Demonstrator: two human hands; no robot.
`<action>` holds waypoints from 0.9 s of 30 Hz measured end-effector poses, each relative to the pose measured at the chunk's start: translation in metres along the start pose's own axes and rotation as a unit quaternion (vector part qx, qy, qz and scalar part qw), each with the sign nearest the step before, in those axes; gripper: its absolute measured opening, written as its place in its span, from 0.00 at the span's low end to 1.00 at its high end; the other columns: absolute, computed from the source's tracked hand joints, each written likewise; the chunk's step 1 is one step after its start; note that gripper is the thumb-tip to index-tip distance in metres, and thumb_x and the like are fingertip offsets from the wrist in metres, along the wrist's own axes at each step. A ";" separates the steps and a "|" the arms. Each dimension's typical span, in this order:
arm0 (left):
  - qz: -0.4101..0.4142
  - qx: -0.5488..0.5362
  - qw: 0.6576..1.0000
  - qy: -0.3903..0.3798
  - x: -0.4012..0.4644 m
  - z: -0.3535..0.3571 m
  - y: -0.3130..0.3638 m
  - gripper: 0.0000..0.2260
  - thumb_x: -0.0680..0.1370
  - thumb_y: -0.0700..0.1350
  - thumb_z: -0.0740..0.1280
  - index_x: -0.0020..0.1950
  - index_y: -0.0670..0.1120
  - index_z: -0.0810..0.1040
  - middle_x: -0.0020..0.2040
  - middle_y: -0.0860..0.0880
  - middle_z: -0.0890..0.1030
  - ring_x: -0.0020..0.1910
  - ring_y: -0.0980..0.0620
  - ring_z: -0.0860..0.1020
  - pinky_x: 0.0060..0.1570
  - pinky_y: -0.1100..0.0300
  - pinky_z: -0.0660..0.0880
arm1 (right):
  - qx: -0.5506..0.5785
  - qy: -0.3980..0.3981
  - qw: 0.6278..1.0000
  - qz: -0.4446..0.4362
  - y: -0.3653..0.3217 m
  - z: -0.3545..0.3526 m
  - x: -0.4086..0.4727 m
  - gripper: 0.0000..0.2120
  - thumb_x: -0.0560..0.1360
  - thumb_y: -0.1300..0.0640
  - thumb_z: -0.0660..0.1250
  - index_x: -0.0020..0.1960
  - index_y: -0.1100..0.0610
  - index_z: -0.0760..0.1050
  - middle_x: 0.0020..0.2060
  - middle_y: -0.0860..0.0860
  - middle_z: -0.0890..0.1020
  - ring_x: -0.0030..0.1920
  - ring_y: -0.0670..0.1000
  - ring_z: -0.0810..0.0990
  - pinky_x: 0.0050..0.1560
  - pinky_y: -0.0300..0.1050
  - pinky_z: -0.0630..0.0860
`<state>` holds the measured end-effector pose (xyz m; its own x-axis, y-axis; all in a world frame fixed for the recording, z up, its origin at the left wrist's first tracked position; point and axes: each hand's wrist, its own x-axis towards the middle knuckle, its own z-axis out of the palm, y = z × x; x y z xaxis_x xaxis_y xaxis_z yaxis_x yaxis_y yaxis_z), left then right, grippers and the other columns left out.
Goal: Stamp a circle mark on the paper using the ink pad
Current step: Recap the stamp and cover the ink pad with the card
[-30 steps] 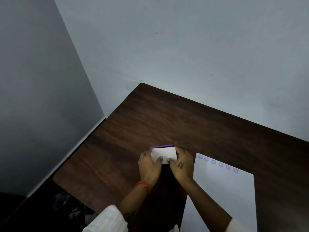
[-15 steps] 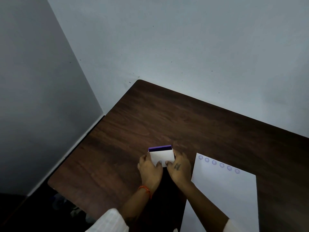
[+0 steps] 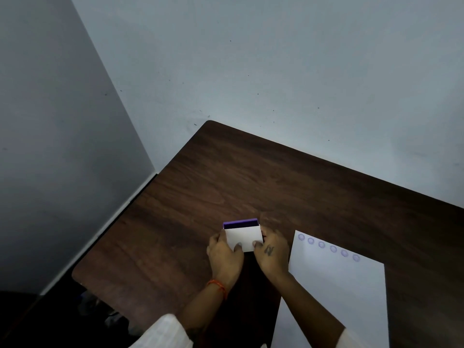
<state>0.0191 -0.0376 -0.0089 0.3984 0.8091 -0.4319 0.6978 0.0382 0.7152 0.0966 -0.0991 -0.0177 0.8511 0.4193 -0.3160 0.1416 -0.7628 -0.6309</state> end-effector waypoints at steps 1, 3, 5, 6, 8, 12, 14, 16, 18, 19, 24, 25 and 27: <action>-0.001 0.001 1.000 0.000 0.000 0.000 0.000 0.24 0.73 0.41 0.67 0.69 0.43 0.66 0.68 0.41 0.68 0.67 0.41 0.67 0.68 0.49 0.65 | 0.000 0.001 1.000 0.001 0.000 0.000 0.001 0.22 0.73 0.58 0.67 0.66 0.57 0.69 0.62 0.56 0.77 0.61 0.58 0.76 0.62 0.50 0.74; 0.004 0.001 1.000 0.002 0.001 0.001 -0.001 0.24 0.73 0.41 0.67 0.68 0.43 0.67 0.68 0.40 0.69 0.67 0.41 0.67 0.68 0.49 0.65 | -0.002 0.002 1.000 0.005 0.000 0.000 0.002 0.20 0.73 0.58 0.67 0.64 0.58 0.71 0.61 0.57 0.77 0.60 0.58 0.77 0.62 0.50 0.74; 0.005 0.001 1.000 0.005 0.002 0.002 -0.001 0.24 0.74 0.40 0.67 0.68 0.43 0.67 0.67 0.40 0.69 0.67 0.41 0.67 0.68 0.49 0.65 | -0.006 0.003 1.000 0.002 0.000 -0.002 0.004 0.20 0.73 0.59 0.67 0.63 0.59 0.72 0.61 0.58 0.78 0.60 0.58 0.77 0.62 0.51 0.75; 0.005 0.000 1.000 0.007 0.002 0.002 -0.001 0.23 0.74 0.40 0.67 0.68 0.43 0.67 0.67 0.40 0.69 0.67 0.41 0.67 0.68 0.49 0.65 | -0.007 0.002 1.000 -0.002 0.001 -0.002 0.005 0.19 0.73 0.59 0.67 0.63 0.59 0.72 0.60 0.58 0.78 0.59 0.58 0.78 0.61 0.51 0.76; 0.008 -0.001 1.000 0.012 0.003 0.002 -0.002 0.22 0.74 0.40 0.66 0.68 0.43 0.68 0.67 0.41 0.70 0.66 0.42 0.68 0.68 0.48 0.66 | -0.009 0.002 1.000 -0.011 0.002 -0.002 0.006 0.18 0.73 0.59 0.68 0.61 0.59 0.74 0.59 0.58 0.79 0.58 0.58 0.78 0.59 0.49 0.77; 0.014 -0.002 0.999 0.034 0.005 -0.001 -0.002 0.19 0.76 0.38 0.64 0.66 0.43 0.69 0.66 0.41 0.72 0.64 0.44 0.72 0.66 0.51 0.68 | -0.011 -0.001 1.000 -0.010 0.005 0.000 0.009 0.18 0.72 0.58 0.68 0.61 0.58 0.74 0.59 0.56 0.80 0.57 0.56 0.79 0.60 0.48 0.77; 0.019 -0.005 0.999 0.046 0.007 -0.004 -0.002 0.17 0.76 0.37 0.64 0.64 0.42 0.72 0.64 0.41 0.74 0.62 0.44 0.73 0.64 0.51 0.69 | -0.011 0.000 1.000 -0.008 0.005 0.001 0.011 0.18 0.72 0.57 0.68 0.61 0.58 0.74 0.59 0.56 0.80 0.57 0.56 0.79 0.61 0.49 0.77; 0.021 -0.017 0.998 0.052 0.010 -0.006 -0.003 0.15 0.75 0.36 0.64 0.61 0.43 0.74 0.62 0.42 0.76 0.60 0.44 0.75 0.62 0.51 0.72 | -0.014 0.002 1.000 -0.009 0.005 0.002 0.013 0.18 0.72 0.56 0.69 0.61 0.58 0.74 0.58 0.56 0.81 0.56 0.55 0.79 0.61 0.49 0.77; 0.025 -0.028 0.998 0.055 0.014 -0.008 -0.005 0.14 0.74 0.35 0.65 0.58 0.44 0.76 0.59 0.42 0.78 0.58 0.45 0.76 0.61 0.51 0.74 | -0.016 0.006 1.000 -0.013 0.005 0.001 0.014 0.19 0.71 0.57 0.70 0.61 0.58 0.74 0.58 0.56 0.81 0.57 0.56 0.79 0.62 0.50 0.76; 0.025 -0.032 0.998 0.057 0.015 -0.009 -0.006 0.13 0.73 0.35 0.66 0.57 0.44 0.77 0.58 0.43 0.79 0.57 0.45 0.77 0.61 0.51 0.74 | -0.019 0.007 1.000 -0.015 0.004 0.001 0.015 0.19 0.71 0.57 0.70 0.62 0.59 0.74 0.59 0.56 0.80 0.58 0.57 0.79 0.62 0.50 0.75; 0.019 -0.046 0.997 0.062 0.019 -0.010 -0.008 0.12 0.73 0.37 0.68 0.56 0.44 0.78 0.57 0.43 0.80 0.55 0.45 0.78 0.59 0.53 0.74 | -0.029 0.001 0.999 -0.024 0.004 0.001 0.021 0.21 0.72 0.56 0.69 0.64 0.58 0.72 0.61 0.56 0.79 0.60 0.57 0.77 0.64 0.51 0.74; 0.018 -0.047 0.997 0.061 0.020 -0.011 -0.008 0.12 0.73 0.37 0.68 0.56 0.43 0.78 0.57 0.43 0.80 0.56 0.45 0.78 0.58 0.54 0.73 | -0.030 -0.002 0.999 -0.023 0.003 0.000 0.021 0.21 0.72 0.56 0.69 0.64 0.58 0.72 0.61 0.56 0.79 0.60 0.58 0.78 0.64 0.51 0.74; 0.017 -0.044 0.997 0.060 0.022 -0.011 -0.007 0.12 0.73 0.38 0.68 0.57 0.42 0.77 0.57 0.43 0.80 0.56 0.45 0.78 0.58 0.54 0.73 | -0.036 -0.006 0.999 -0.034 0.003 -0.001 0.022 0.21 0.72 0.56 0.69 0.64 0.58 0.72 0.60 0.56 0.80 0.59 0.57 0.78 0.63 0.50 0.75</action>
<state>0.0157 -0.0138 -0.0172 0.3430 0.8747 -0.3423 0.6287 0.0570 0.7756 0.1164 -0.0927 -0.0255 0.8321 0.4775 -0.2820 0.2359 -0.7650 -0.5992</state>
